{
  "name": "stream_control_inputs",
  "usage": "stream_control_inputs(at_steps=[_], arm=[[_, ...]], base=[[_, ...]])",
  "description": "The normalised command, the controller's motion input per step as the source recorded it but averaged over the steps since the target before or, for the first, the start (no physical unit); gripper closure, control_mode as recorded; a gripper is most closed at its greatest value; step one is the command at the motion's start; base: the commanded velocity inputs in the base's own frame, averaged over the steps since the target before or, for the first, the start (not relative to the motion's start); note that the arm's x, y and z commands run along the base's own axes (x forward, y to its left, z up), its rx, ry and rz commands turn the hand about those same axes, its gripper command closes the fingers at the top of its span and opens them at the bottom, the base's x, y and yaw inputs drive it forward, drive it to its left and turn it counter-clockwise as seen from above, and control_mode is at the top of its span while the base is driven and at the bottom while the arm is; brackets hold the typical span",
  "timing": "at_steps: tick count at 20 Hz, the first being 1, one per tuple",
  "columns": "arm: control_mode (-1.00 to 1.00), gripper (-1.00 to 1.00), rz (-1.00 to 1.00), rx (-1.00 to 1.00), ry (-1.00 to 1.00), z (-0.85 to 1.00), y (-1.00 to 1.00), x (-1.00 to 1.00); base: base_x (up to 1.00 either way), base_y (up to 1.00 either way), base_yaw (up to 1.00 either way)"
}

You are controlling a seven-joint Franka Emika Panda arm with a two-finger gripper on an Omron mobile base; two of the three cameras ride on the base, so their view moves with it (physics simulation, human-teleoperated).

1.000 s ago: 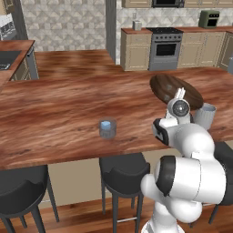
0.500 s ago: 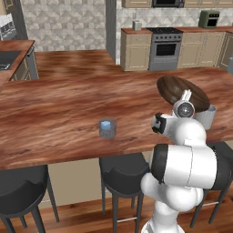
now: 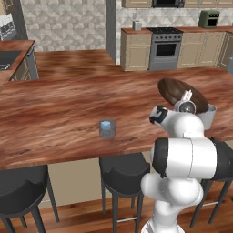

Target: There are four ice cubes in the ice bowl. Place two ice cubes in each glass of water.

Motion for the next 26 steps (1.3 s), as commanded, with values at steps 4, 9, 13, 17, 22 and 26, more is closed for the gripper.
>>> stream_control_inputs(at_steps=[4,9,13,17,22,26], arm=[[-1.0,1.0,0.0,0.1,0.06,0.0,0.0,0.04],[-1.0,1.0,0.0,0.03,0.0,0.0,0.0,0.03],[-1.0,1.0,0.0,0.0,0.0,0.0,-0.01,0.28],[-1.0,1.0,0.0,0.01,0.0,0.0,0.0,0.48],[-1.0,1.0,0.02,0.08,0.0,0.0,-0.09,0.42],[-1.0,1.0,0.03,0.05,0.0,0.0,-0.4,0.52]], base=[[0.0,0.0,0.0],[0.0,0.0,0.0],[0.0,0.0,0.0],[0.0,0.0,0.0],[0.0,0.0,0.0],[0.0,0.0,0.0]])
